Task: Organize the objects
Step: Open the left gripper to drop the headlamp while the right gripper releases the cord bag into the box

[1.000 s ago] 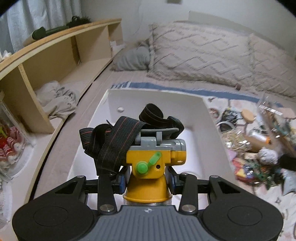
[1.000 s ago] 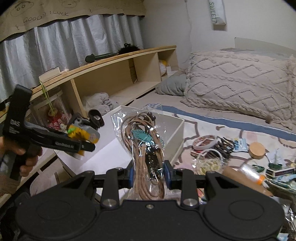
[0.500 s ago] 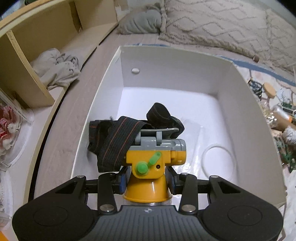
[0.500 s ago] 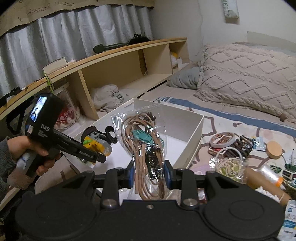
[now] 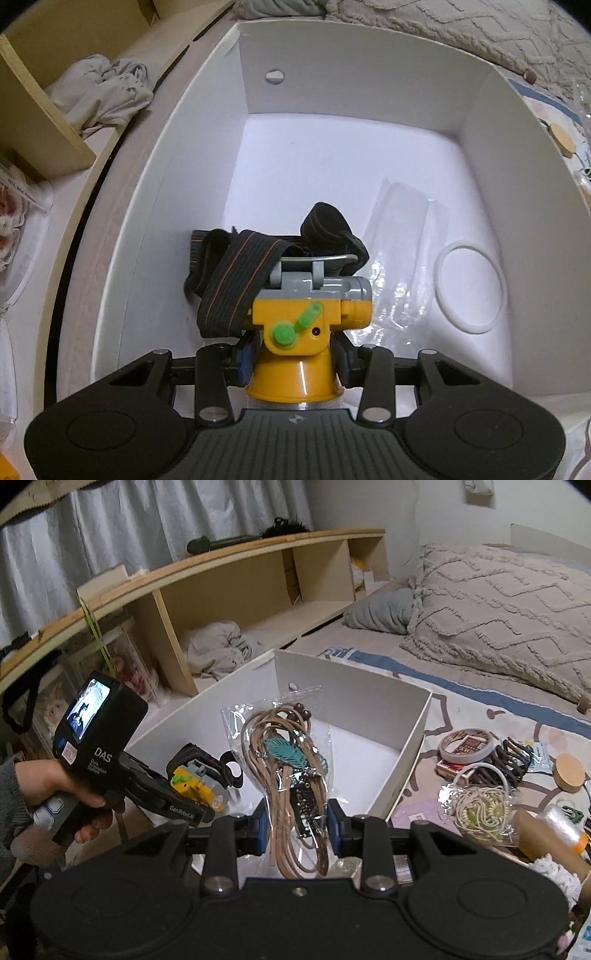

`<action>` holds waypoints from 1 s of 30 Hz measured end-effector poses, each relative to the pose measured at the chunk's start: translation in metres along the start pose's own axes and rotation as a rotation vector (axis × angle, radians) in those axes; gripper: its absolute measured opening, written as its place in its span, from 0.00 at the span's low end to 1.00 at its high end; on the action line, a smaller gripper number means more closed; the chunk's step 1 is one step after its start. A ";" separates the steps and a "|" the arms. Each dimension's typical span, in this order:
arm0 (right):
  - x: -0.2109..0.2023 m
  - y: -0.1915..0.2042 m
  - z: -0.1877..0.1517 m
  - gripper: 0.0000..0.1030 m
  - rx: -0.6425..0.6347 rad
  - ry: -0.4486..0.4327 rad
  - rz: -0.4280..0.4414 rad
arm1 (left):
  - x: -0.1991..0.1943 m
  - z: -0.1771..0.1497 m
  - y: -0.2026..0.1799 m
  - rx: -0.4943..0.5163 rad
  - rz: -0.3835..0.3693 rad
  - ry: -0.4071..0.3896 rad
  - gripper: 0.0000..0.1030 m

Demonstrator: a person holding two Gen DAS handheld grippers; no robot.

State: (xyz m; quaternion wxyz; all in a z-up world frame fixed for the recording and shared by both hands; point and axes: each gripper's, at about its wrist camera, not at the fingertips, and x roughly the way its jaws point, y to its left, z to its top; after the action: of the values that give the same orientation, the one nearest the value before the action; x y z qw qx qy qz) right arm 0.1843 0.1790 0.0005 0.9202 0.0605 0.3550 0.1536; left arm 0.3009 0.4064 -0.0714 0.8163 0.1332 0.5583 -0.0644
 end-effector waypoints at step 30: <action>0.053 0.031 0.003 0.52 -0.412 0.216 0.221 | -0.086 0.011 -0.004 -0.091 -0.112 -0.224 0.93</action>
State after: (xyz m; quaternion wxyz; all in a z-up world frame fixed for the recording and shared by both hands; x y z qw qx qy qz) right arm 0.2157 0.2250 -0.0240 0.8474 -0.1068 0.4037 0.3278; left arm 0.2776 0.3957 0.0118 0.8739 0.0568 0.4725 -0.0991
